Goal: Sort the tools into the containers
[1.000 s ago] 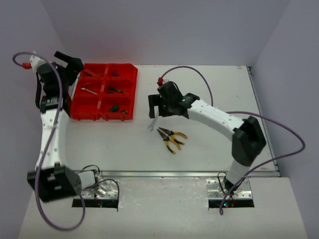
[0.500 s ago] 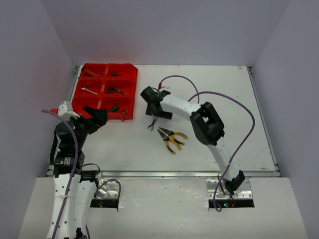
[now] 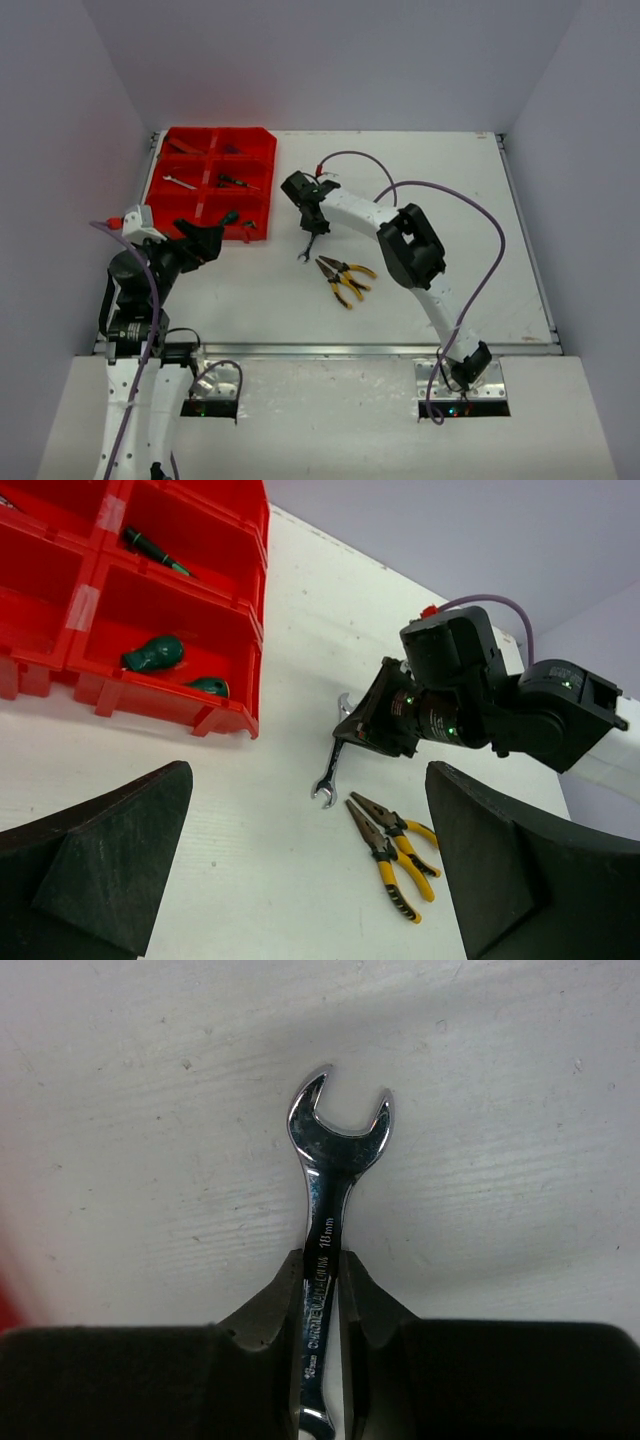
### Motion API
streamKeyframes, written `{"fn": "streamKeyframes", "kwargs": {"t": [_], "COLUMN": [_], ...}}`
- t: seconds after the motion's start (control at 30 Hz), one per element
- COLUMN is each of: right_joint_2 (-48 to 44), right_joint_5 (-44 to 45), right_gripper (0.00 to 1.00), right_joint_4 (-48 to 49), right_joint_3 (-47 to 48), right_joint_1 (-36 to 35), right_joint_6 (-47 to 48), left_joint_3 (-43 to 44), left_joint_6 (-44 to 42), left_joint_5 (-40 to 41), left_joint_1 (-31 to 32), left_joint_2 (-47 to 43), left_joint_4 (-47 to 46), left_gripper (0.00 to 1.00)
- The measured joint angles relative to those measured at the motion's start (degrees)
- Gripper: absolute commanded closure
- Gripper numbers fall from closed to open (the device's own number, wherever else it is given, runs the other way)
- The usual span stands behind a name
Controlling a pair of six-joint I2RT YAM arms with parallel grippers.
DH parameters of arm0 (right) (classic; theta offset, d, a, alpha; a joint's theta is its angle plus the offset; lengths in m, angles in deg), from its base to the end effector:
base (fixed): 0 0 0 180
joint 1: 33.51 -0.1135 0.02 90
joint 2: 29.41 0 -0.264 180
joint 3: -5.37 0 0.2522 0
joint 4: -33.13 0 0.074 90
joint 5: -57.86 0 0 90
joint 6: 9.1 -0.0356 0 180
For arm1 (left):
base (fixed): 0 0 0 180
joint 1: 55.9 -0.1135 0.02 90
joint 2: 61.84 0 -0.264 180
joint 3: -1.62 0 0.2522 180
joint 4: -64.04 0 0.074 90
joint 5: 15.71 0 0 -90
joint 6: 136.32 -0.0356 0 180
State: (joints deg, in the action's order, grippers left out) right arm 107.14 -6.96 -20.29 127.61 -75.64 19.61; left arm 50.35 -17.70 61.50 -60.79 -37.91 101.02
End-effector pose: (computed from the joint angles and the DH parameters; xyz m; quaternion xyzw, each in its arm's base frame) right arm 0.3782 0.3217 0.1344 0.2009 0.9372 0.0154 0.2847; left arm 0.1142 0.0019 0.3034 -0.1559 0.7606 -0.2132 0.5930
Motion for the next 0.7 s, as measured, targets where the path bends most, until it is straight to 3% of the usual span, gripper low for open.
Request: {"fn": "streamKeyframes", "kwargs": {"t": [0.2, 0.33, 0.53, 0.7], "right_joint_2": [-0.27, -1.93, -9.03, -20.69], "right_joint_5": [-1.87, -6.34, -14.54, -20.68], "right_gripper": [1.00, 1.00, 1.00, 1.00], "right_joint_4": [2.86, 9.67, 19.44, 30.33], "right_joint_3": [-0.80, -4.23, -15.51, -28.44], "right_joint_1": [-0.11, -0.44, -1.76, -2.35], "right_joint_6": [3.21, 8.96, 18.68, 25.81], "left_joint_3": [0.00, -0.02, -0.58, -3.05], "left_joint_6": [-0.17, -0.35, 1.17, 3.91], "left_joint_5": [-1.52, -6.56, -10.84, -11.52], "left_joint_1": [0.12, 0.12, 0.12, 0.12], "left_joint_2": [0.89, 2.38, 5.15, 7.80], "left_joint_4": [-0.16, -0.89, -2.23, -5.93], "left_gripper": [0.00, 0.00, 0.00, 0.00]}}
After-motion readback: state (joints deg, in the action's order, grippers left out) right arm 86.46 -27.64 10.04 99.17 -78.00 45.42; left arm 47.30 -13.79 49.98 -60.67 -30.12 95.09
